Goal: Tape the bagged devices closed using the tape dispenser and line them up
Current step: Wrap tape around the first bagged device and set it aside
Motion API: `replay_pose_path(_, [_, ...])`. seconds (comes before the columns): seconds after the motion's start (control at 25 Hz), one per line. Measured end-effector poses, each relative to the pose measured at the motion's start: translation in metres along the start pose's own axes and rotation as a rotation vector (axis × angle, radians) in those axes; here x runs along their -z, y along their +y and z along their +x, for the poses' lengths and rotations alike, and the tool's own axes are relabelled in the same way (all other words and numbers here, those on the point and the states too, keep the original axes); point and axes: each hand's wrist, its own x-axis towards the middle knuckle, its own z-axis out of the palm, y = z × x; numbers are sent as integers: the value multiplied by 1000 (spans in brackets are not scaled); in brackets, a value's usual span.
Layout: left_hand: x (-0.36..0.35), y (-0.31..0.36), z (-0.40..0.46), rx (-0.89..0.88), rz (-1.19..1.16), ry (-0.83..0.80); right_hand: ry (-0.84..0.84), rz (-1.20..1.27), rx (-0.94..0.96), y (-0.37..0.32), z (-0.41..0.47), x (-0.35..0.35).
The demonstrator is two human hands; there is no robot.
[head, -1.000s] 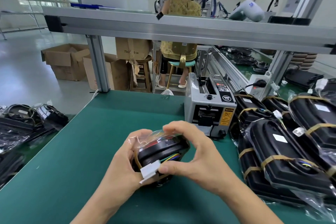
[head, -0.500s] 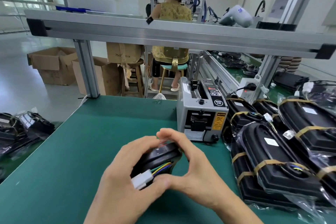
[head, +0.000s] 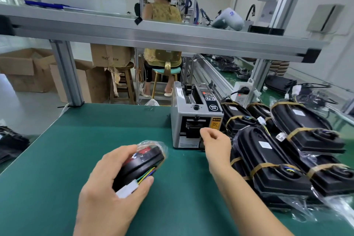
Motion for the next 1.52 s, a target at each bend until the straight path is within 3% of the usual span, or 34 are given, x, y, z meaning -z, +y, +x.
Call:
replay_pose_path(0.2, [-10, 4, -2, -101, 104, 36, 201, -76, -128, 1, 26, -23])
replay_pose_path(0.76, [-12, 5, -8, -83, 119, 39, 166, 200, -359, -13, 31, -35])
replay_pose_path(0.88, [-11, 6, -8, -85, 137, 41, -44, 313, -349, -33, 4, -21])
replay_pose_path(1.12, [-15, 8, -10, -25, 148, 54, -790, 269, -12, -66, -97, 24])
replay_pose_path(1.24, [-16, 11, -13, -16, 146, 40, -861, 261, -7, -66, -110, 27])
replay_pose_path(1.52, [-16, 14, -16, -2, 139, 38, -778, 217, -17, -64, -109, 24])
